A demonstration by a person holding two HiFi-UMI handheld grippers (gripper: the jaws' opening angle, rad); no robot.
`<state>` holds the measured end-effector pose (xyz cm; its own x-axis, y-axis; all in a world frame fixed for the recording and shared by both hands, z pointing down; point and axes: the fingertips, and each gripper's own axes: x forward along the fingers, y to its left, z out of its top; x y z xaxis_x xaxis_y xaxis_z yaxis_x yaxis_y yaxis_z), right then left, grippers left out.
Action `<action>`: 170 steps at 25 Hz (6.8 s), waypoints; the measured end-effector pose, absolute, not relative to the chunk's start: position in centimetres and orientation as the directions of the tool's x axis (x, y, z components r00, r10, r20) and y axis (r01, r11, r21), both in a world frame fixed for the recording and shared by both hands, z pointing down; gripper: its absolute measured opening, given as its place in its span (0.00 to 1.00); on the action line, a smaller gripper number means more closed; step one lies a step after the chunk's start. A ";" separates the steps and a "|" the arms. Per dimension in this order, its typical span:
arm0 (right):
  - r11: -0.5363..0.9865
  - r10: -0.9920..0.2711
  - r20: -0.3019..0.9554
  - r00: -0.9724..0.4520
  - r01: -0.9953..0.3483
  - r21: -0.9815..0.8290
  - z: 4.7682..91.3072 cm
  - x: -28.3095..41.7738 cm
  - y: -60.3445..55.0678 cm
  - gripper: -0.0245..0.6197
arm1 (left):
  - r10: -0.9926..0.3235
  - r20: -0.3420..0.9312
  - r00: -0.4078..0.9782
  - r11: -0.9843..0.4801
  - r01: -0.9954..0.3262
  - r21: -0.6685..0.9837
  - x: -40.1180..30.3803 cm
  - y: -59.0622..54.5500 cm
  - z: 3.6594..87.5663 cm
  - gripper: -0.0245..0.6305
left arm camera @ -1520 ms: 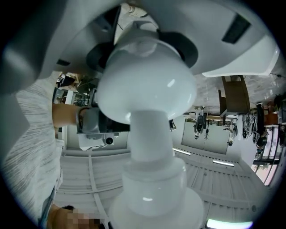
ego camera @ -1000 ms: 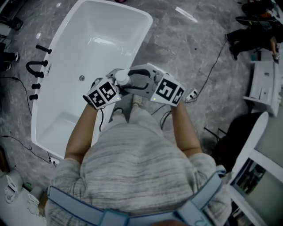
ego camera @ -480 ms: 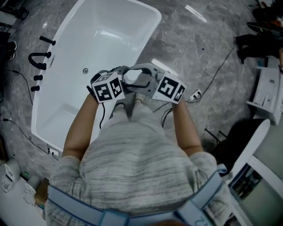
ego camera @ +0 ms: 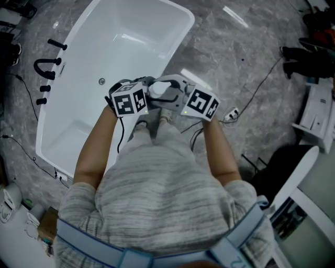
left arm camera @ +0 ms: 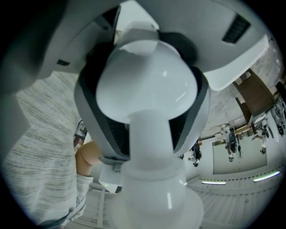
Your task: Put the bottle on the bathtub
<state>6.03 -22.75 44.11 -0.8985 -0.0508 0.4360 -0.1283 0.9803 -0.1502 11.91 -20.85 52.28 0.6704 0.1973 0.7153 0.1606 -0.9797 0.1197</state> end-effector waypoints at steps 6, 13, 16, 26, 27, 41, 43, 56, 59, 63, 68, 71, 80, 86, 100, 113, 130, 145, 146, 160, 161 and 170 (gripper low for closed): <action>0.978 -0.028 0.430 -0.903 -0.114 -0.176 45.4 5.7 -23.3 0.37 | 0.183 0.692 0.698 -0.983 0.135 0.125 11.8 -21.4 53.4 0.41; 0.974 -0.049 0.434 -0.900 -0.139 -0.177 46.5 5.4 -24.2 0.37 | 0.111 0.657 0.746 -0.992 0.044 0.118 11.7 -22.7 54.4 0.41; 0.973 -0.060 0.438 -0.897 -0.151 -0.176 47.1 5.4 -24.5 0.37 | 0.080 0.654 0.752 -0.991 -0.009 0.132 11.2 -23.2 55.4 0.42; 0.963 -0.086 0.447 -0.890 -0.189 -0.191 48.8 5.4 -25.1 0.37 | 0.008 0.661 0.750 -0.983 -0.117 0.145 9.7 -23.8 57.8 0.46; 0.962 -0.088 0.447 -0.890 -0.192 -0.192 48.9 5.5 -25.1 0.37 | 0.001 0.665 0.747 -0.981 -0.128 0.145 9.5 -23.9 58.1 0.46; 0.955 -0.099 0.469 -0.878 -0.217 -0.203 50.7 6.2 -25.6 0.37 | -0.053 0.739 0.672 -0.931 -0.300 0.206 3.3 -22.6 62.4 0.46; 0.951 -0.110 0.481 -0.870 -0.234 -0.204 51.7 6.3 -25.9 0.37 | -0.066 0.737 0.673 -0.920 -0.327 0.216 2.6 -22.2 62.3 0.46; 0.895 -0.261 0.591 -0.764 -0.421 -0.149 61.4 7.6 -27.8 0.37 | -0.158 0.671 0.724 -0.876 -0.417 0.243 1.8 -20.8 62.2 0.17; 0.860 -0.309 0.594 -0.743 -0.485 -0.159 62.3 7.5 -28.4 0.37 | -0.192 0.655 0.731 -0.863 -0.444 0.242 1.7 -21.2 62.6 0.04; 0.804 -0.379 0.619 -0.688 -0.575 -0.147 64.8 8.4 -29.5 0.37 | -0.198 0.620 0.759 -0.844 -0.453 0.286 2.5 -21.2 63.4 0.04; 0.725 -0.466 0.626 -0.625 -0.675 -0.135 67.3 9.9 -30.6 0.37 | -0.196 0.607 0.770 -0.845 -0.447 0.295 3.7 -20.8 64.4 0.04; 0.697 -0.498 0.629 -0.597 -0.707 -0.120 68.7 10.4 -31.4 0.37 | -0.198 0.597 0.777 -0.844 -0.445 0.299 3.8 -20.9 64.7 0.04; 0.660 -0.535 0.638 -0.553 -0.745 -0.092 71.7 10.2 -32.4 0.37 | -0.239 0.561 0.793 -0.826 -0.469 0.312 3.2 -21.7 65.0 0.04; 0.658 -0.555 0.634 -0.539 -0.750 -0.062 73.1 9.4 -32.6 0.37 | -0.276 0.552 0.787 -0.804 -0.504 0.315 2.8 -23.2 66.2 0.04; 0.690 -0.542 0.653 -0.528 -0.723 -0.012 75.0 8.7 -31.3 0.37 | -0.285 0.532 0.797 -0.791 -0.509 0.339 3.2 -23.9 66.1 0.04; 0.707 -0.537 0.664 -0.519 -0.707 0.018 75.0 8.4 -31.2 0.37 | -0.271 0.529 0.804 -0.796 -0.496 0.346 3.4 -23.9 65.9 0.04; 0.729 -0.502 0.681 -0.534 -0.684 0.002 75.4 8.5 -31.0 0.37 | -0.276 0.524 0.806 -0.783 -0.504 0.363 3.4 -24.3 66.0 0.04; 0.741 -0.491 0.683 -0.540 -0.672 0.002 75.4 7.6 -30.9 0.37 | -0.270 0.523 0.808 -0.787 -0.498 0.363 3.5 -24.2 66.1 0.04; 0.746 -0.487 0.685 -0.542 -0.666 0.003 75.4 7.4 -30.9 0.37 | -0.268 0.524 0.809 -0.786 -0.498 0.366 3.5 -24.2 66.2 0.04; 0.742 -0.477 0.685 -0.551 -0.670 -0.022 75.4 7.5 -30.9 0.37 | -0.251 0.528 0.811 -0.777 -0.494 0.390 3.5 -24.2 66.5 0.04; 0.741 -0.476 0.683 -0.554 -0.671 -0.027 75.5 7.5 -30.9 0.37 | -0.250 0.525 0.814 -0.777 -0.492 0.393 3.6 -24.2 66.5 0.04; 0.738 -0.470 0.673 -0.571 -0.673 -0.055 75.4 7.6 -30.8 0.40 | -0.238 0.527 0.816 -0.780 -0.484 0.396 4.2 -24.2 66.7 0.04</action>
